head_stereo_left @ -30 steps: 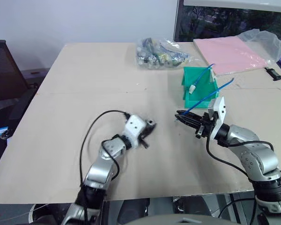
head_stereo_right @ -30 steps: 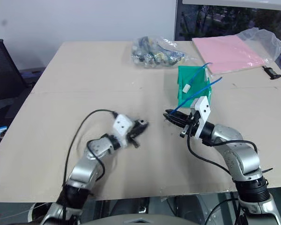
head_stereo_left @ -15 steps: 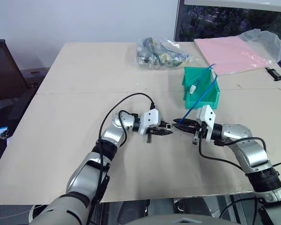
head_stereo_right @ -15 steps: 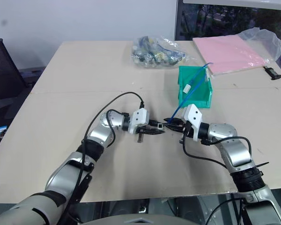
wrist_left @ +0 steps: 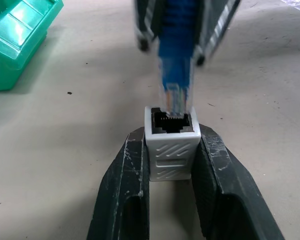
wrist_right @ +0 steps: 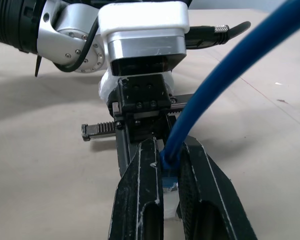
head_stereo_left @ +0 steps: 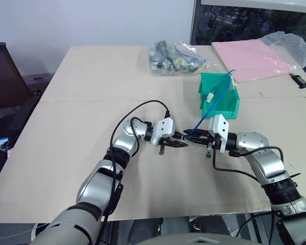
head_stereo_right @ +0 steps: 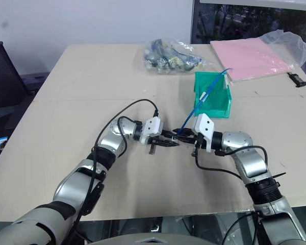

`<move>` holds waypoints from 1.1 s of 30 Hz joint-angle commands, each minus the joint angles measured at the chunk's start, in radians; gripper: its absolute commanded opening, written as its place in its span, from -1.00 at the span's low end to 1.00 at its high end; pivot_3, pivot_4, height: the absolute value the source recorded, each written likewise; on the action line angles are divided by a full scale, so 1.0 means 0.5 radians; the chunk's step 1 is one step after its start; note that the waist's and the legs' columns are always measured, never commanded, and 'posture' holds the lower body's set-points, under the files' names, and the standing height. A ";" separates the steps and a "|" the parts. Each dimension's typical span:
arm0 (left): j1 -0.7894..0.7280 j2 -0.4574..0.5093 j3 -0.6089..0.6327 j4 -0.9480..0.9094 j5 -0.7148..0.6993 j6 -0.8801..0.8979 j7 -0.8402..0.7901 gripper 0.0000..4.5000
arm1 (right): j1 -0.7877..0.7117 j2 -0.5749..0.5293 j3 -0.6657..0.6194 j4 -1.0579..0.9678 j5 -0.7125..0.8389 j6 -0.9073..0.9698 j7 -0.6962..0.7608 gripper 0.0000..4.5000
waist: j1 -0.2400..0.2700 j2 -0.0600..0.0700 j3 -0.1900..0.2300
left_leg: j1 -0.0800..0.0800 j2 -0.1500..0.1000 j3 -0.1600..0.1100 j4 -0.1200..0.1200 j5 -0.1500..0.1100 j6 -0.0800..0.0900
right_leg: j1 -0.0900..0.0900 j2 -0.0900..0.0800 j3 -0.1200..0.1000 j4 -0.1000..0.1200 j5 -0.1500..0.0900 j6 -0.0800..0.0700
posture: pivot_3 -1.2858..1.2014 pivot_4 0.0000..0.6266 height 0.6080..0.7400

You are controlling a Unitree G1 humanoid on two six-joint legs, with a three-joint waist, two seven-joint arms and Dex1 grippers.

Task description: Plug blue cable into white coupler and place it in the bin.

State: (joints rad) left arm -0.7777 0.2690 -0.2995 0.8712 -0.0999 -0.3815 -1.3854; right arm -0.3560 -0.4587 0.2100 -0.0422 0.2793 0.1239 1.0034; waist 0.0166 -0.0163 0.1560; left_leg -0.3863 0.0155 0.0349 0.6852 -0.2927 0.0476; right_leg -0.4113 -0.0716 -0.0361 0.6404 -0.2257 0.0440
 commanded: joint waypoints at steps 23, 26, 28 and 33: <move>0.061 -0.082 -0.075 0.027 0.106 0.027 -0.165 -0.75 | -0.083 -0.082 0.241 0.196 -0.300 -0.100 0.165 -1.00 | 0.000 -0.001 -0.003 | 0.001 0.000 -0.001 0.000 0.000 0.000 | 0.001 0.000 -0.001 0.001 0.000 0.000 | 0.03 -0.52 1.00; 0.062 -0.080 -0.072 0.026 0.110 0.024 -0.169 -0.75 | -0.122 -0.045 0.263 0.276 -0.336 -0.116 0.135 -1.00 | -0.004 -0.002 -0.007 | 0.002 0.000 -0.001 0.000 0.000 0.000 | 0.002 0.000 -0.001 0.001 0.000 0.000 | 0.03 -0.52 1.00; 0.061 -0.084 -0.068 0.027 0.113 0.025 -0.168 -0.75 | -0.111 -0.010 0.284 0.380 -0.331 -0.080 0.132 -1.00 | -0.005 -0.004 -0.009 | 0.005 0.000 -0.001 0.000 0.000 0.000 | 0.004 0.001 -0.001 0.001 0.000 0.000 | 0.03 -0.52 1.00; 0.060 -0.094 -0.059 0.024 0.120 0.024 -0.162 -0.75 | 0.039 -0.106 0.448 0.472 -0.472 -0.036 0.234 -1.00 | -0.007 -0.003 -0.030 | 0.013 0.003 -0.002 -0.001 0.000 0.000 | 0.010 0.002 -0.001 0.002 -0.001 0.000 | 0.03 -0.52 1.00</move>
State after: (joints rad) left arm -0.7739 0.2558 -0.2828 0.8818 -0.0609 -0.3705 -1.4209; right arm -0.4278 -0.4690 0.3005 0.0776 0.1640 0.0453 1.0850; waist 0.0130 -0.0180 0.1411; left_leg -0.3799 0.0169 0.0338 0.6845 -0.2927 0.0477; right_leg -0.4062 -0.0704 -0.0368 0.6412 -0.2261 0.0439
